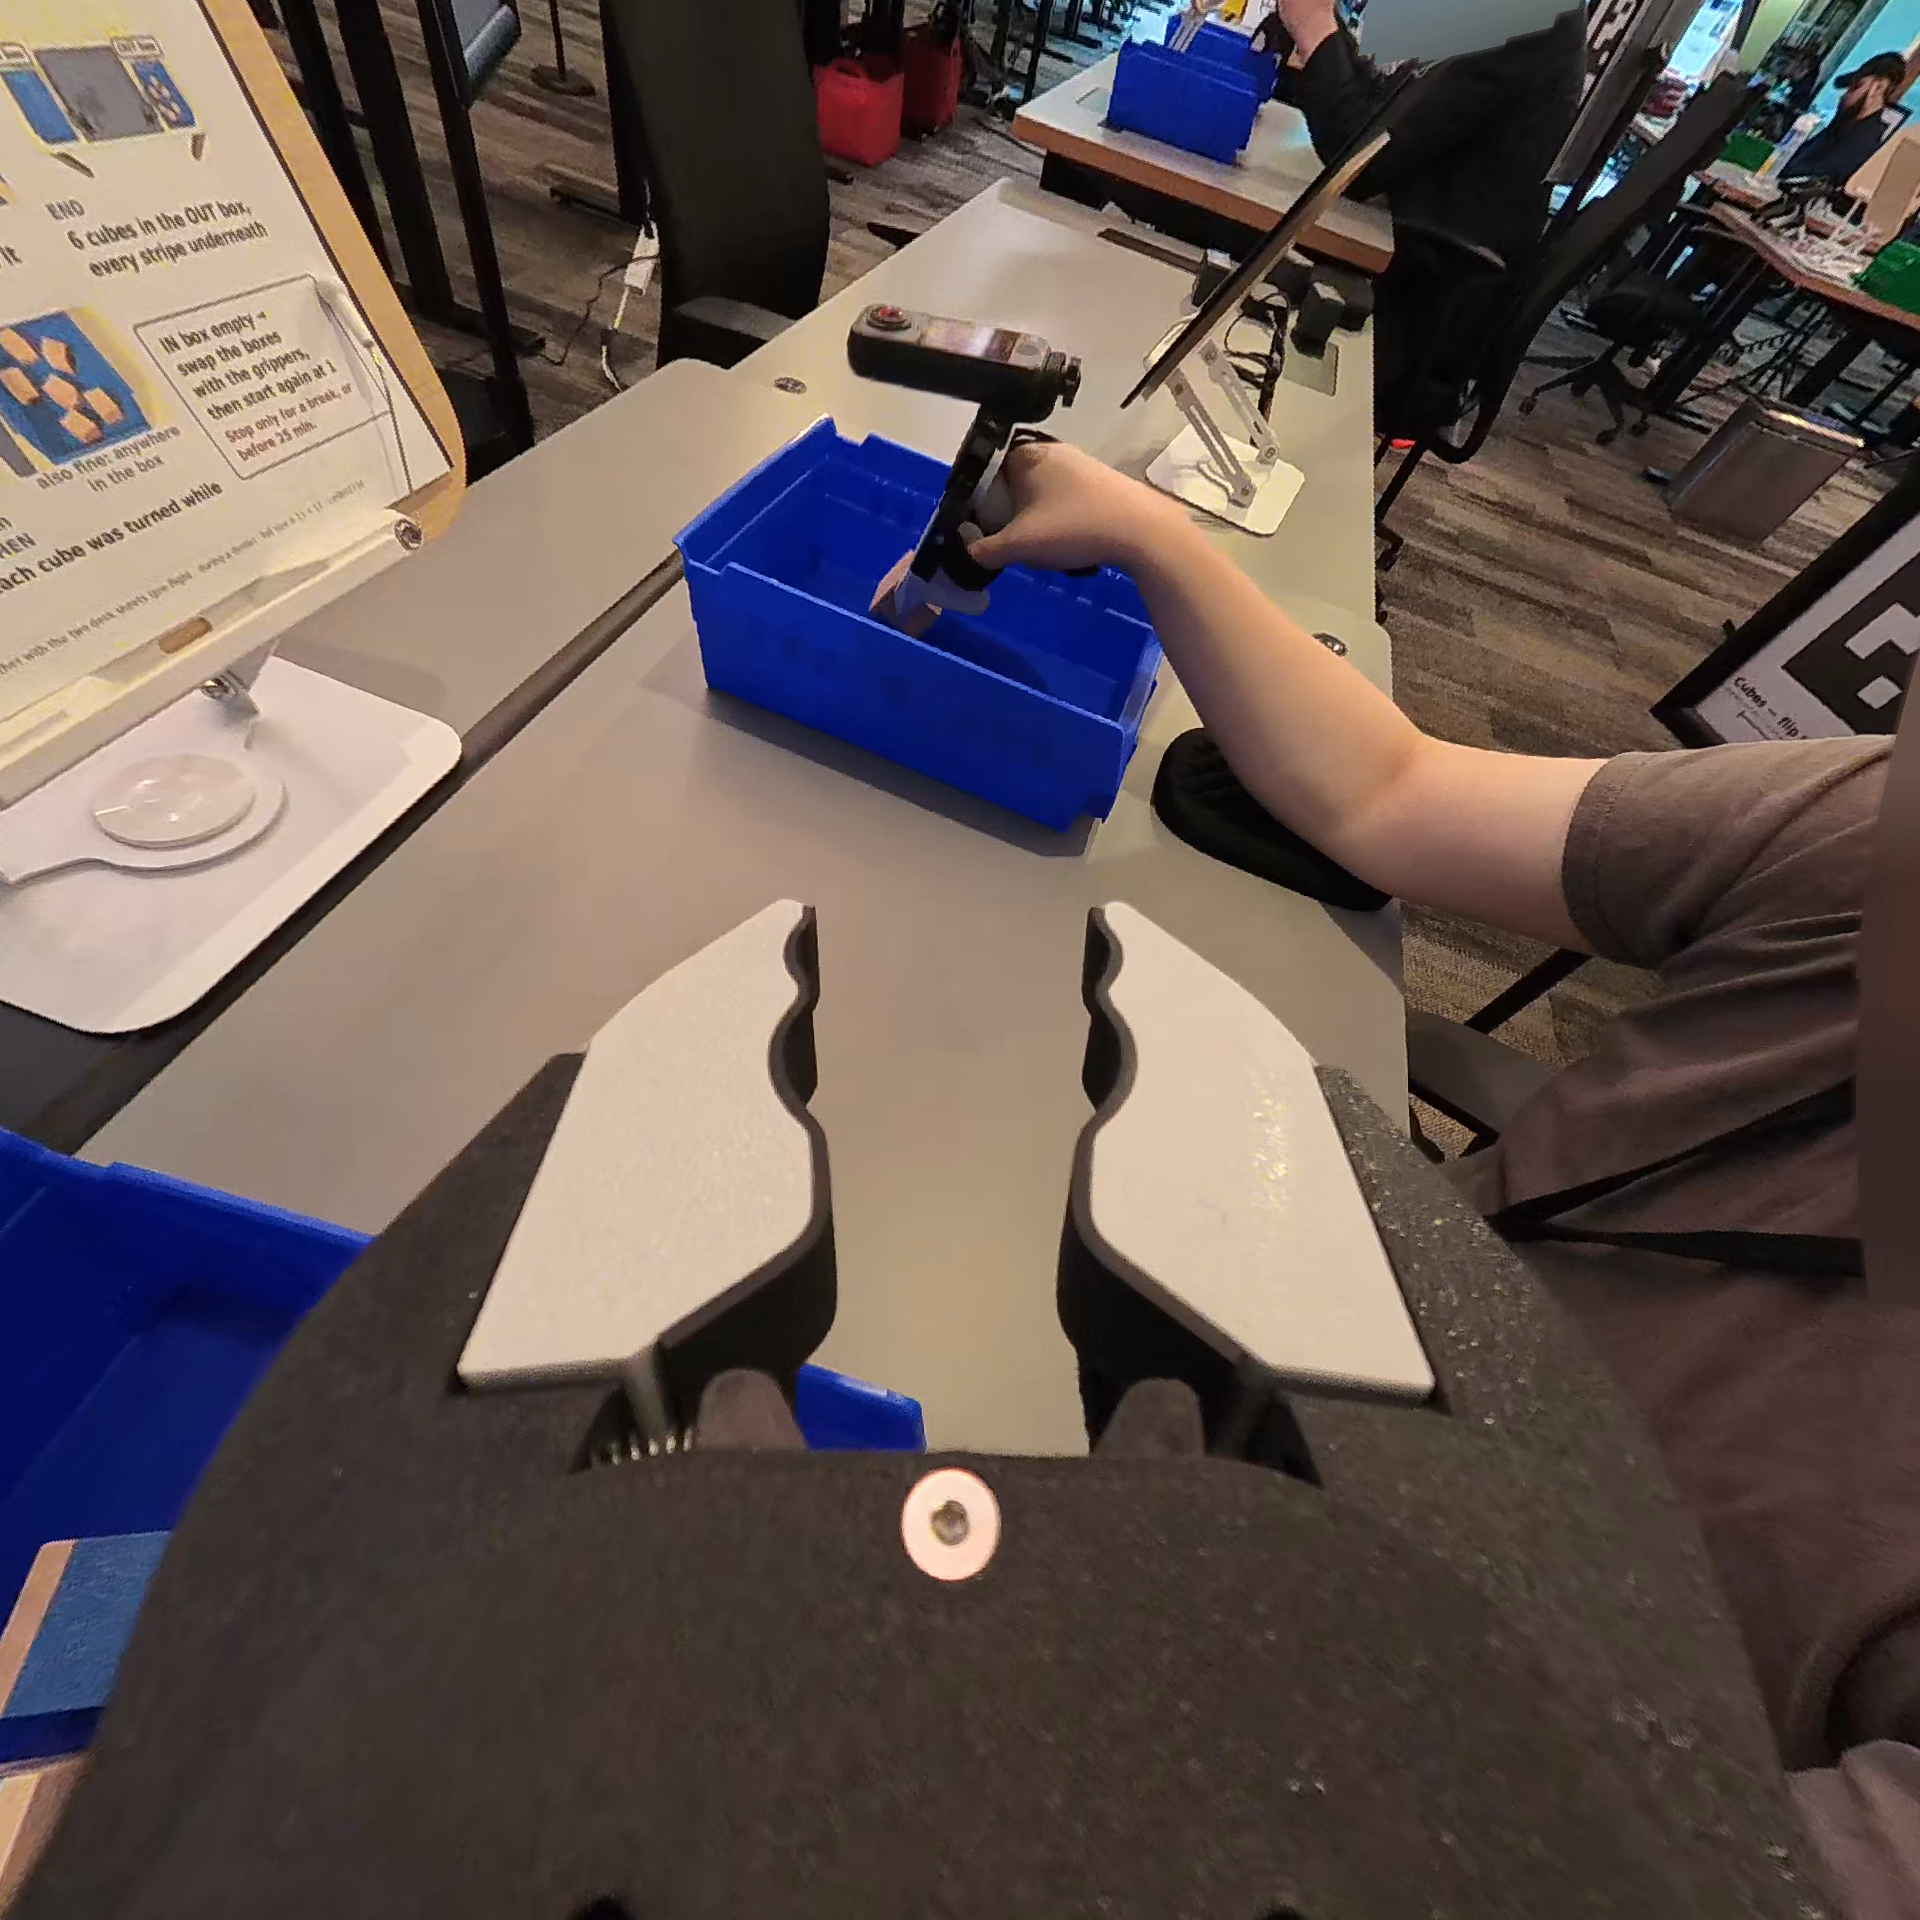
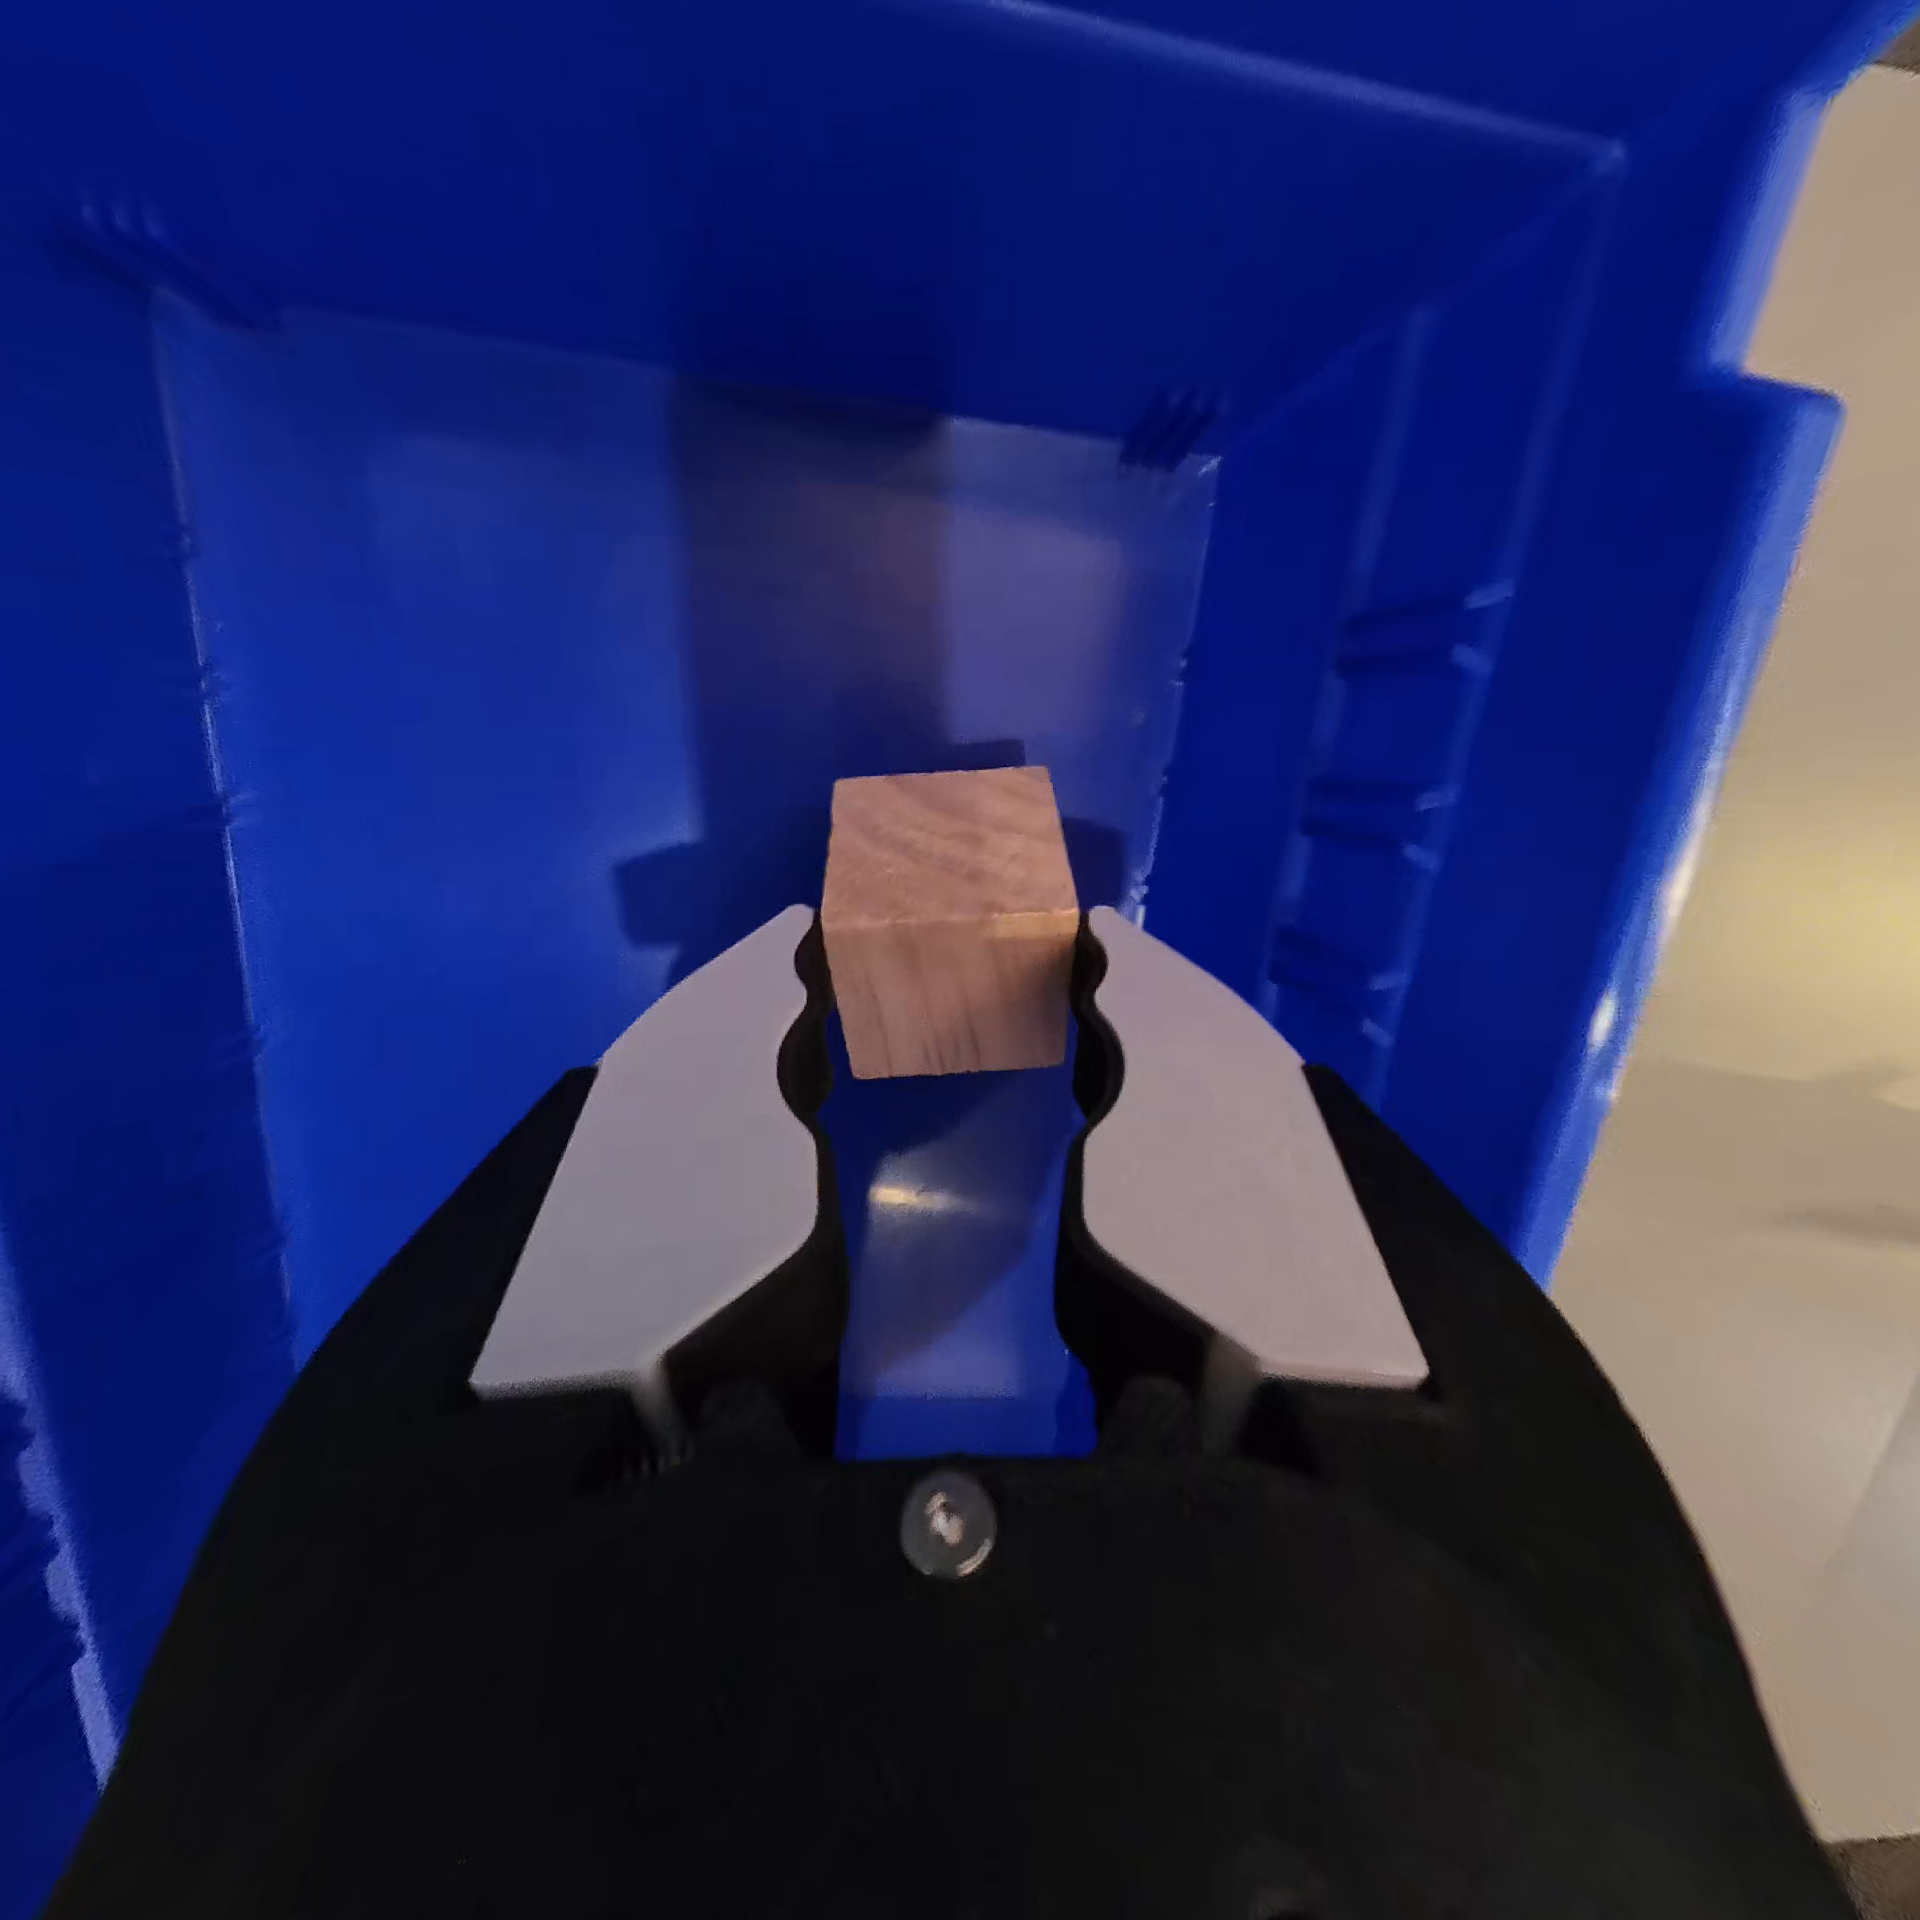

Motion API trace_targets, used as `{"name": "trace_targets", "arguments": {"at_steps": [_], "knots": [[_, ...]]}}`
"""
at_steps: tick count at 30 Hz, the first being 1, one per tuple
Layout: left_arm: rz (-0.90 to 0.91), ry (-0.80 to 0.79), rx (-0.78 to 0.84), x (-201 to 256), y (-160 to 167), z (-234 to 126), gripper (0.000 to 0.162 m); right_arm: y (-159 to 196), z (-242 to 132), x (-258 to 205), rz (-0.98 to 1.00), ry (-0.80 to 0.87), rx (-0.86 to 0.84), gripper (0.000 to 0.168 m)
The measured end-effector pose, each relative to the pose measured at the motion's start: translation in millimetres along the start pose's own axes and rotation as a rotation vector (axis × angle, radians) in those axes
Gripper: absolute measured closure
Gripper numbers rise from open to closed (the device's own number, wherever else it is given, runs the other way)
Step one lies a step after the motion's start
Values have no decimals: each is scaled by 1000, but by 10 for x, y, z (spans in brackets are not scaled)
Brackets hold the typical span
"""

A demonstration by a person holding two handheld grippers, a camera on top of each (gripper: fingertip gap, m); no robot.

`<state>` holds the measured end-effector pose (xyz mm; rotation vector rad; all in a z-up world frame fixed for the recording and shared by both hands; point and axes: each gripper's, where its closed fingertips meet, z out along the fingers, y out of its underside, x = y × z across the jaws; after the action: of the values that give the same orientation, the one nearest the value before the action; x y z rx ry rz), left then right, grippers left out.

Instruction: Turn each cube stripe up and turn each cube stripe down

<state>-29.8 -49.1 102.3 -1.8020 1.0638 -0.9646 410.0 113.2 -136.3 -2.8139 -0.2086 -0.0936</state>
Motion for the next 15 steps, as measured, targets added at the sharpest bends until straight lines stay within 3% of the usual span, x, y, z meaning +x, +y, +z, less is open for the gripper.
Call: {"name": "trace_targets", "arguments": {"at_steps": [6,8,15], "knots": [[-2,-14,-22,-32,46,-24,113,-43,49,56,22,12,22,123],[4,-46,-74,-91,149,-83,112,-51,40,28,0,7,22,115],[157,-552,-147,-754,309,-655,109,-316,-285,-102,-85,13,190,109]]}}
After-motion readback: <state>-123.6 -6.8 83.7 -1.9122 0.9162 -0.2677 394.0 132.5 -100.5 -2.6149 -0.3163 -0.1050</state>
